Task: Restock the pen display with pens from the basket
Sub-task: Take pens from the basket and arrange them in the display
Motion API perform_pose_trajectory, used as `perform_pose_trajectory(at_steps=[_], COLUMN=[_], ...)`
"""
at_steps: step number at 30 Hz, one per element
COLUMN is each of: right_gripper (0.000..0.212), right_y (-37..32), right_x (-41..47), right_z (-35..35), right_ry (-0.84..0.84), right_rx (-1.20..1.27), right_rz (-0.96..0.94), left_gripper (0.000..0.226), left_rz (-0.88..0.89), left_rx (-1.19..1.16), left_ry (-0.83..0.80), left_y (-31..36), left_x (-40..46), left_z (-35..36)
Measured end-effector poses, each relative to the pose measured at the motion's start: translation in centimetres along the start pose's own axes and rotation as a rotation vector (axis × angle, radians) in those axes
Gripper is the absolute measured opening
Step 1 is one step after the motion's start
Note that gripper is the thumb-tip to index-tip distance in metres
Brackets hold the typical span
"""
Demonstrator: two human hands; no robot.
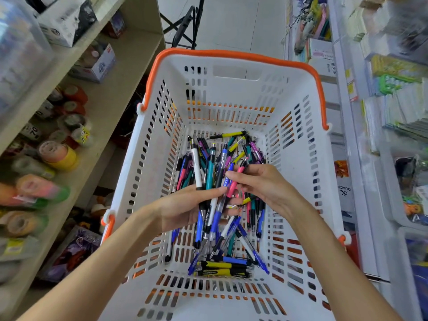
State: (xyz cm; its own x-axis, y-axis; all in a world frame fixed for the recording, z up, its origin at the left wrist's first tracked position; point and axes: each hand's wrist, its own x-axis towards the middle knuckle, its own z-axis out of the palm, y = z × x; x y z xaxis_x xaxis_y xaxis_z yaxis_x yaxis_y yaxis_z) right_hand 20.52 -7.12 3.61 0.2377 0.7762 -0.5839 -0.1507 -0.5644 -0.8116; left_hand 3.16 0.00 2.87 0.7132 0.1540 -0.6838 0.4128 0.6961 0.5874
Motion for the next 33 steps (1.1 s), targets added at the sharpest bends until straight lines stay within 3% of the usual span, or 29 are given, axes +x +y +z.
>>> perform_pose_trajectory(at_steps=[3, 7, 11, 15, 18, 21, 27, 31, 33], right_gripper=[0.014, 0.024, 0.044, 0.015, 0.018, 0.008, 0.012, 0.008, 0.007], right_y=[-0.3, -0.7, -0.6, -0.7, -0.5, -0.7, -0.9, -1.6, -1.6], right_x=[-0.2, -0.4, -0.7, -0.5, -0.5, -0.5, -0.5, -0.4, -0.5], right_z=[0.0, -0.5, 0.1, -0.1, 0.0, 0.2, -0.6, -1.6, -1.5], right_ry=[-0.069, -0.148, -0.132, -0.052, -0.061, -0.01, 0.152, 0.248, 0.304], right_rx=[0.007, 0.01, -0.135, -0.239, -0.296, -0.316, -0.07, 0.444, 0.437], right_rz=[0.018, 0.022, -0.028, -0.108, -0.152, -0.181, -0.202, -0.291, -0.316], left_gripper=[0.065, 0.042, 0.035, 0.029, 0.027, 0.028, 0.035, 0.029, 0.028], left_rz=[-0.006, 0.014, 0.014, 0.056, 0.06, 0.071, 0.118, 0.116, 0.128], left_rx=[0.076, 0.09, 0.198, 0.237, 0.304, 0.381, 0.402, 0.278, 0.109], left_ry=[0.029, -0.007, -0.034, -0.028, -0.044, -0.021, -0.056, -0.033, 0.059], left_y=[-0.3, 0.0, -0.2, -0.4, -0.4, -0.6, -0.5, -0.6, -0.6], left_x=[0.0, -0.3, -0.4, -0.2, -0.1, 0.1, 0.2, 0.4, 0.8], left_z=[-0.1, 0.3, 0.2, 0.3, 0.3, 0.4, 0.3, 0.1, -0.2])
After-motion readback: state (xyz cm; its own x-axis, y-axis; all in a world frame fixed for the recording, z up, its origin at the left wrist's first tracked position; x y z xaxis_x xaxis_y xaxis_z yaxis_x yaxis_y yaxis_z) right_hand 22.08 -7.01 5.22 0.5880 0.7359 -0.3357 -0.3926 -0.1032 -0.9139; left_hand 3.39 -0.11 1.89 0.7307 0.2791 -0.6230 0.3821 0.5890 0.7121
